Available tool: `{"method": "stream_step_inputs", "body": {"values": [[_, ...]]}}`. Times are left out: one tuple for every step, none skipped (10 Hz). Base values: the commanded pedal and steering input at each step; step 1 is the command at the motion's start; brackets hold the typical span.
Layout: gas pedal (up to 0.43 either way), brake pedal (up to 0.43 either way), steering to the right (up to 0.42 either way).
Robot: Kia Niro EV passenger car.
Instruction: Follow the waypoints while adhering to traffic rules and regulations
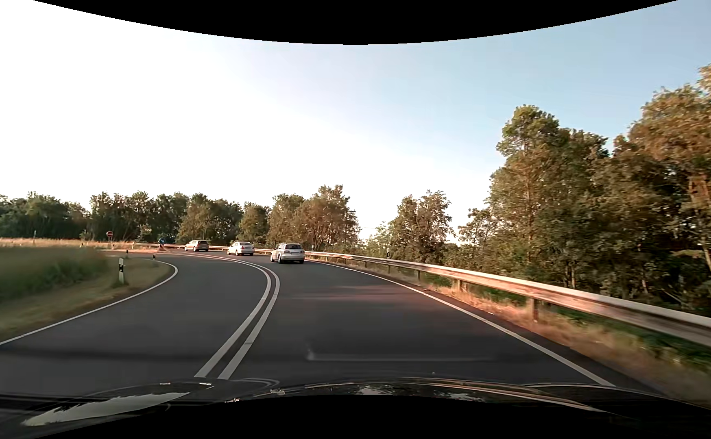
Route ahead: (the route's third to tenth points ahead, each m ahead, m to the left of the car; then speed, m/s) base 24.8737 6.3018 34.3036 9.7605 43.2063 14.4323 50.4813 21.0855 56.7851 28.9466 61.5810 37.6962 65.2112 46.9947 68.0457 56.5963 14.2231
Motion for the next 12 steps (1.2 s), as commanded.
{"method": "stream_step_inputs", "body": {"values": [[0.177,0.0,-0.081],[0.189,0.0,-0.082],[0.189,0.0,-0.083],[0.197,0.0,-0.083],[0.197,0.0,-0.083],[0.197,0.0,-0.082],[0.209,0.0,-0.082],[0.22,0.0,-0.082],[0.22,0.0,-0.081],[0.22,0.0,-0.078],[0.24,0.0,-0.073],[0.26,0.0,-0.07]]}}
